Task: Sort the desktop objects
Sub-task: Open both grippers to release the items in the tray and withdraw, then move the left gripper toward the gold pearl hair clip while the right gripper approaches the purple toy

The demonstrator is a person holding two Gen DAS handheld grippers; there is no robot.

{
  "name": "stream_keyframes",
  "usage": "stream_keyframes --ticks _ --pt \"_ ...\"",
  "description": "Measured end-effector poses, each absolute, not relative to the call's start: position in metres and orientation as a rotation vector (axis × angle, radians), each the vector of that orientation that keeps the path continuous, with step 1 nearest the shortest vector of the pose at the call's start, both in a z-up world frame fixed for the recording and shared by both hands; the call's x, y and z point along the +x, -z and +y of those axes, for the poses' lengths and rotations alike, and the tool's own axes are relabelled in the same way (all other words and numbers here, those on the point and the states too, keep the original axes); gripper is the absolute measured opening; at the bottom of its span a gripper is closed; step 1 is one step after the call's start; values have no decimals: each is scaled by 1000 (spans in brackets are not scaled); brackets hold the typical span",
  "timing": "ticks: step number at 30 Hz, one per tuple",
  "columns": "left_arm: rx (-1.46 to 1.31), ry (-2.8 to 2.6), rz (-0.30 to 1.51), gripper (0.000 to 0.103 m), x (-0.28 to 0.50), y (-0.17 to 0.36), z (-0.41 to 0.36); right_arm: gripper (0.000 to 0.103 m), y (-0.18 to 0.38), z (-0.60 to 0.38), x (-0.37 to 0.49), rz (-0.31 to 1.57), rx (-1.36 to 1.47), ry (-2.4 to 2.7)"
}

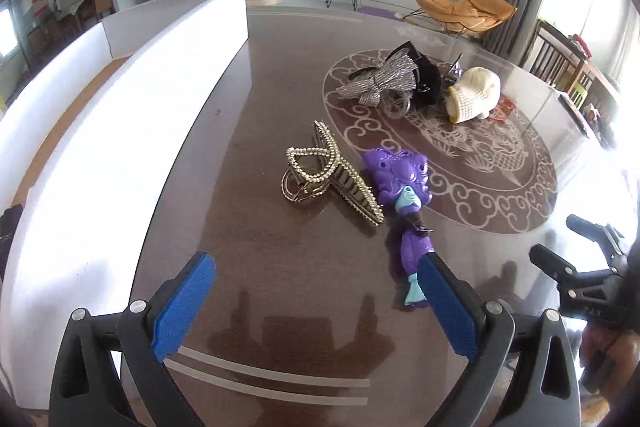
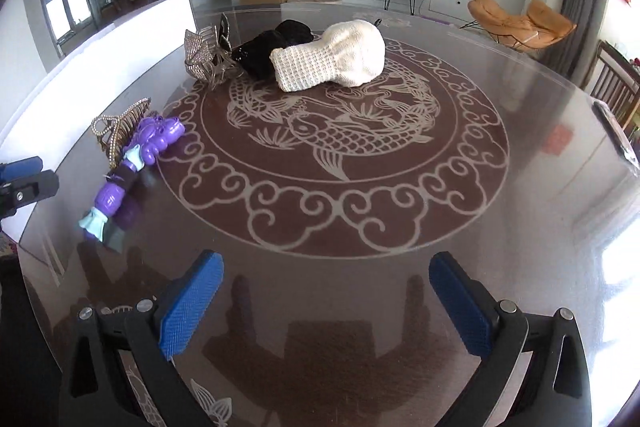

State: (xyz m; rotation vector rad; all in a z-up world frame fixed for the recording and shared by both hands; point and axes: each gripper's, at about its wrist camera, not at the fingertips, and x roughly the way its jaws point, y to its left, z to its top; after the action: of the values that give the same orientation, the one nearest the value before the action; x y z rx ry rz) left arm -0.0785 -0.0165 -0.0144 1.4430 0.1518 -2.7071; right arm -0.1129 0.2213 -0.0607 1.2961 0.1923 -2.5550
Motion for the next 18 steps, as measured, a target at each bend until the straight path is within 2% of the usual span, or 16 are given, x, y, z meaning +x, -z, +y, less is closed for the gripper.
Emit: stream_keyframes --ticks 4,8,18 --pt "1436 2656 310 103 -80 25 -35 103 70 213 -105 226 1302 2549" --pt "1410 2610 375 103 -81 33 -46 103 71 204 -107 212 1309 2550" --pt "1409 2540 340 103 -83 44 -40 103 73 203 -108 211 1310 2554"
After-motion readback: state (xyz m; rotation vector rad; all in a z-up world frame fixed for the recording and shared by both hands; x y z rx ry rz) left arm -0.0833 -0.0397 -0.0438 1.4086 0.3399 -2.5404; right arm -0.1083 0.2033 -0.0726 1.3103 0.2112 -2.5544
